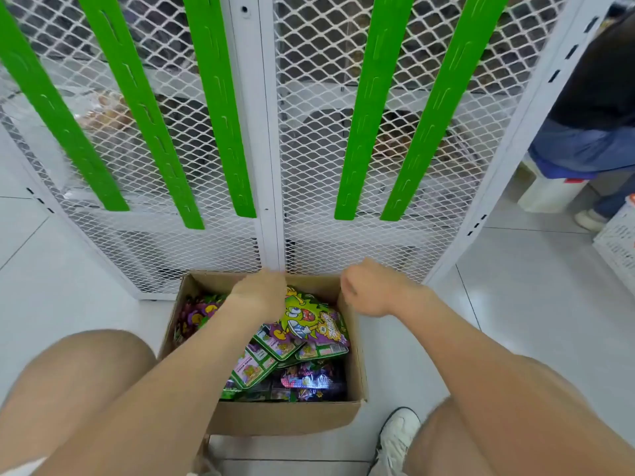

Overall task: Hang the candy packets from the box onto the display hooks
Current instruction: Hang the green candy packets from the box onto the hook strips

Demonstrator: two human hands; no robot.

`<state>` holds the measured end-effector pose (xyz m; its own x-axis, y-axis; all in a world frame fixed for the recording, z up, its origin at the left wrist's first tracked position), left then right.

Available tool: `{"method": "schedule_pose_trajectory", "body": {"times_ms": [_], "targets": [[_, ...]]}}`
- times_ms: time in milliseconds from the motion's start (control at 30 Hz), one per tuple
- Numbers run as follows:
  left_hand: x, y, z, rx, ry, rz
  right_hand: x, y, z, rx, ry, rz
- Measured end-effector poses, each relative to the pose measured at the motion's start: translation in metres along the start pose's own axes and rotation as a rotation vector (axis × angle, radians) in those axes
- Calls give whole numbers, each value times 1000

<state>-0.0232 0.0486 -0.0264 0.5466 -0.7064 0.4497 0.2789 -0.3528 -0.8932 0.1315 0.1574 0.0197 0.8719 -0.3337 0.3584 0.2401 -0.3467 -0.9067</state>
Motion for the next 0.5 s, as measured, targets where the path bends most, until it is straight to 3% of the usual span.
{"method": "schedule_pose_trajectory", "body": {"times_ms": [167, 367, 500], "targets": [[-7, 51, 1, 203, -162, -88, -19, 7, -6, -80, -38, -97], [-25, 77, -26, 617, -428, 7, -28, 0, 5, -78, -58, -136], [-33, 83, -31, 841, -439, -36, -25, 1, 19, -96, -34, -167]]}}
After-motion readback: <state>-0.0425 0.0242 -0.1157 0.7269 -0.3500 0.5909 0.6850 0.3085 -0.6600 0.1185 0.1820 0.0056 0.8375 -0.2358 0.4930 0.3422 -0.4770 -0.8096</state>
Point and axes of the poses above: each hand's wrist, its own x-axis away from the middle knuckle, its own y-axis out of the palm, z = x × y, the point moved 6 cm from there along -x, towards the middle knuckle, and after that the axes turned 11 degrees about -y, right-handed, at the moved point
